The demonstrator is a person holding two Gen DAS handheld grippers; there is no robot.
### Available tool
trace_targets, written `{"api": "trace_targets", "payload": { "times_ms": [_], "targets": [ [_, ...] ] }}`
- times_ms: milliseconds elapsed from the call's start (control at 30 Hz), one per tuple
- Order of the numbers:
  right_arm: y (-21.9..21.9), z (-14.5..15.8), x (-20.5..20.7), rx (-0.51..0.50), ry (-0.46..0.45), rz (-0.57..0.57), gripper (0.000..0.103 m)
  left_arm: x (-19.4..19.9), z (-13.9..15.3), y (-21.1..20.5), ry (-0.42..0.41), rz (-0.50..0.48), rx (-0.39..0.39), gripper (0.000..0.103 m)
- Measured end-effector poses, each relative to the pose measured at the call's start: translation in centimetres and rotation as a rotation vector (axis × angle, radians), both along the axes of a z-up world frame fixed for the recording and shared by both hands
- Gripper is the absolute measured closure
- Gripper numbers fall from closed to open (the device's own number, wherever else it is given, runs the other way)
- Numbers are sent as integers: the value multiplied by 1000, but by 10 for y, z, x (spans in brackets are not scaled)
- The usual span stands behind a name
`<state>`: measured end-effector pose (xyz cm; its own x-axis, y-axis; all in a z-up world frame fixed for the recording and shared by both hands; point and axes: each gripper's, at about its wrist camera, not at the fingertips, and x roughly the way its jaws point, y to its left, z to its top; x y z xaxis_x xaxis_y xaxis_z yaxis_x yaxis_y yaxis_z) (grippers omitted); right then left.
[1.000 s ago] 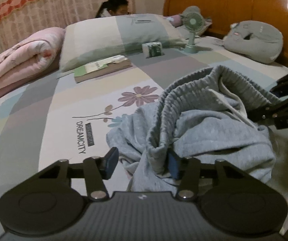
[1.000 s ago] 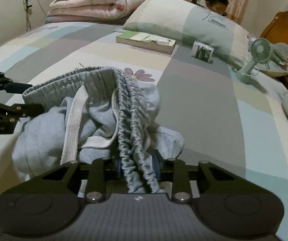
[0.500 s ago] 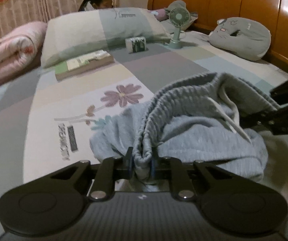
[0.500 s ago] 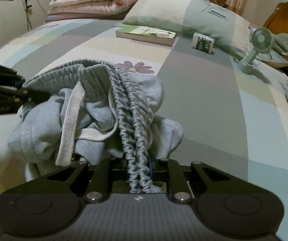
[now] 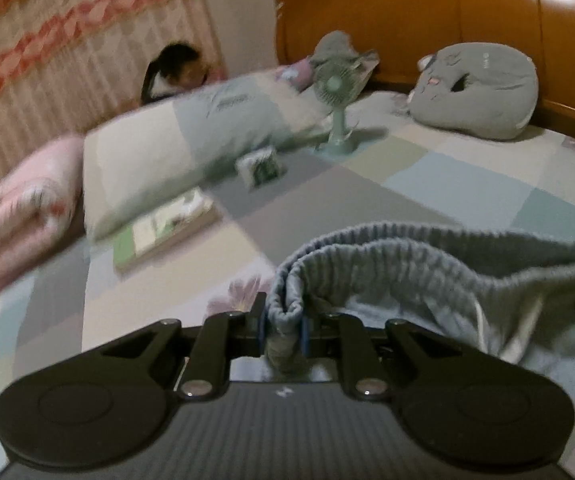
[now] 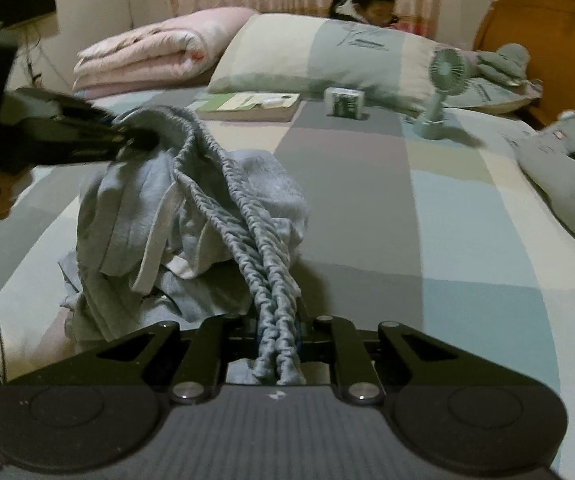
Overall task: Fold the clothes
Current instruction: 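Lift the waistband with both grippers and shake the sweatpants out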
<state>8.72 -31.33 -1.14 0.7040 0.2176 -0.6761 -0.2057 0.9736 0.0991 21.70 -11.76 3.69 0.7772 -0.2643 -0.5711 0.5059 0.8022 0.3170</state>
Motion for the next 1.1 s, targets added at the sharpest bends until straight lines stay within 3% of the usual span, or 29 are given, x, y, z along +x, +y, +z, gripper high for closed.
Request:
{"api": "trace_targets", "payload": {
  "times_ms": [233, 733, 1000, 1100],
  "targets": [
    [-38, -5, -9, 55, 19, -57, 86, 27, 7, -92, -15, -78, 48, 89],
    [-148, -38, 3, 153, 48, -367, 86, 83, -41, -290, 12, -283, 91, 89],
    [-199, -75, 14, 199, 107, -508, 85, 92, -89, -339, 87, -304, 141, 86],
    [-202, -88, 18, 193, 164, -537, 74, 90, -101, -343, 116, -322, 181, 81]
  ]
}}
